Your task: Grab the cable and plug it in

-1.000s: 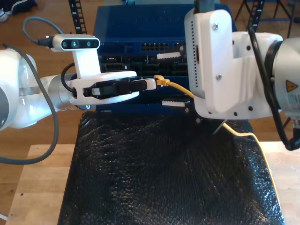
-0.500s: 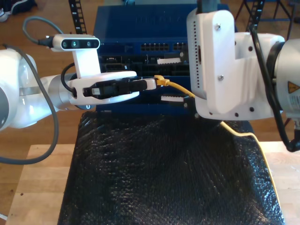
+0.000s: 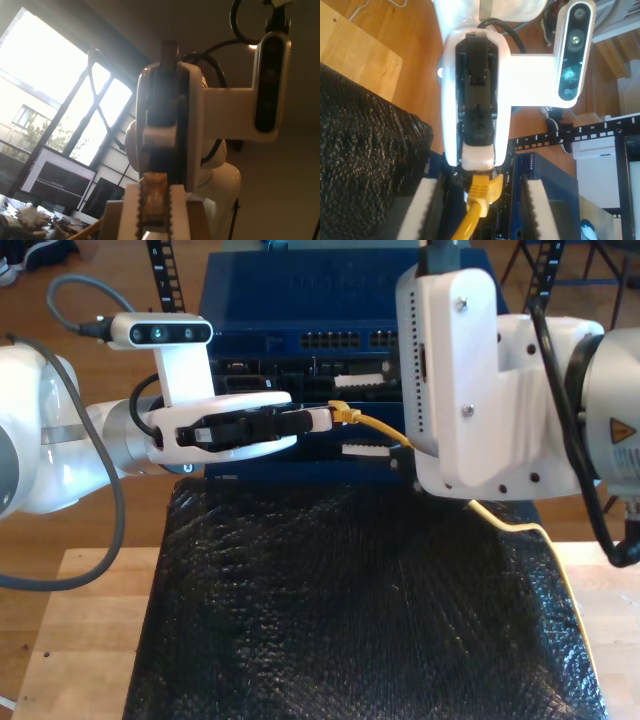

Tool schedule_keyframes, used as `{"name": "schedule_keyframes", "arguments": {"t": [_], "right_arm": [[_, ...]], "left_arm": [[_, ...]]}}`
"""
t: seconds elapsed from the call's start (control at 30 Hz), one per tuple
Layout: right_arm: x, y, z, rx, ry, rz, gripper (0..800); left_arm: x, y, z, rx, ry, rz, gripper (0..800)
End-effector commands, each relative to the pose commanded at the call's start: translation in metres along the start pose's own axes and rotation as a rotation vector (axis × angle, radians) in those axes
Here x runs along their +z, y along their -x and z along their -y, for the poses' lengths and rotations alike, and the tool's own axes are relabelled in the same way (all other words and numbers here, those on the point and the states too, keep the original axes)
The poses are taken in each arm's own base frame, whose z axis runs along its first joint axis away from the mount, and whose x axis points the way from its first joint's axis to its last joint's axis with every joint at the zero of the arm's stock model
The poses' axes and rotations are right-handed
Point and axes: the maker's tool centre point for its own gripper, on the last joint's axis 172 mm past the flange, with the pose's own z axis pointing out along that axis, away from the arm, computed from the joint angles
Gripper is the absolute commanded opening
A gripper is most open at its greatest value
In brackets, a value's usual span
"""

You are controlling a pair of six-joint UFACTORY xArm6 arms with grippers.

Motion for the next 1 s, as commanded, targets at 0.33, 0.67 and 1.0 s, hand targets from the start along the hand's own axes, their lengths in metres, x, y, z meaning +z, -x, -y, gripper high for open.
{"name": "schedule_keyframes", "arguments": {"t": [0.33, 0.67, 1.0], "right_arm": [[0.0000, 0.0005, 0.0002, 0.001, -0.001, 0.001, 345], [0.0000, 0.0005, 0.0002, -0.001, -0.001, 0.001, 332], [-0.0001, 0.0006, -0.0002, 0.001, 0.001, 0.001, 321]], "left_arm": [[0.0000, -0.0042, -0.0001, 0.012, 0.000, -0.012, 15], [0.0000, -0.0042, -0.0001, 0.012, 0.000, -0.012, 16], [0.0006, -0.0039, -0.0004, 0.009, 0.003, -0.012, 16]]}}
